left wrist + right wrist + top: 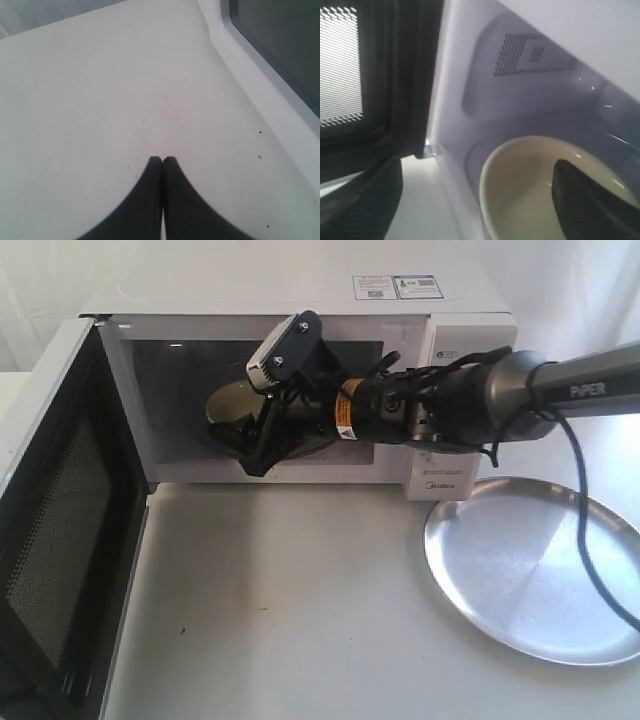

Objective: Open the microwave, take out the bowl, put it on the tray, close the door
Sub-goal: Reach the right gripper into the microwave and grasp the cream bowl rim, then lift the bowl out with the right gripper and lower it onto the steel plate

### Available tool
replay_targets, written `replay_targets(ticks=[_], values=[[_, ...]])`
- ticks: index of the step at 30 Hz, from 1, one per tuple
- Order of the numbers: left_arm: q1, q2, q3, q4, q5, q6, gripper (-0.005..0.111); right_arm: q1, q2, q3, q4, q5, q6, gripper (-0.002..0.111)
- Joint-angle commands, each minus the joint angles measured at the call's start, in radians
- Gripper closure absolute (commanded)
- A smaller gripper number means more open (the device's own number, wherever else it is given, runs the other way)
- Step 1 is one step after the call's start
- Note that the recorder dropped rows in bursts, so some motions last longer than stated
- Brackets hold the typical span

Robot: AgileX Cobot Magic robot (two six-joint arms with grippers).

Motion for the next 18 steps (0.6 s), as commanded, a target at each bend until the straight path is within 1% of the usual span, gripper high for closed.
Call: replay_targets(ticks=[1, 3, 7, 10, 13, 14, 15, 16, 17, 18], values=[[-0.007, -0.002, -0.002, -0.009, 0.002, -0.004, 0.107, 0.014, 0.071, -0.082, -0.001, 0.121, -0.030, 0.034], [-0.007, -0.002, -0.002, -0.009, 0.002, -0.004, 0.107, 0.018, 0.099, -0.109, -0.004, 0.167, -0.036, 0.037], [-0.007, -0.002, -0.002, -0.009, 0.002, -0.004, 0.107, 0.018, 0.132, -0.153, -0.003, 0.194, -0.036, 0.043], [-0.007, -0.002, -0.002, -0.009, 0.002, -0.004, 0.107, 0.021, 0.140, -0.177, -0.003, 0.233, -0.032, 0.051], [-0.007, -0.002, -0.002, -0.009, 0.002, -0.004, 0.107, 0.029, 0.145, -0.191, -0.029, 0.300, -0.032, 0.065], [-0.007, -0.002, -0.002, -0.009, 0.002, -0.004, 0.107, 0.032, 0.152, -0.195, -0.108, 0.365, -0.029, 0.075], [-0.007, -0.002, -0.002, -0.009, 0.002, -0.004, 0.107, 0.035, 0.154, -0.195, -0.134, 0.395, -0.010, 0.079], [-0.007, -0.002, -0.002, -0.009, 0.002, -0.004, 0.107, 0.045, 0.154, -0.195, -0.157, 0.447, 0.016, 0.085], [-0.007, -0.002, -0.002, -0.009, 0.002, -0.004, 0.107, 0.046, 0.154, -0.195, -0.157, 0.449, 0.015, 0.088], [-0.007, -0.002, -0.002, -0.009, 0.002, -0.004, 0.107, 0.053, 0.136, -0.195, -0.165, 0.398, 0.012, 0.098]])
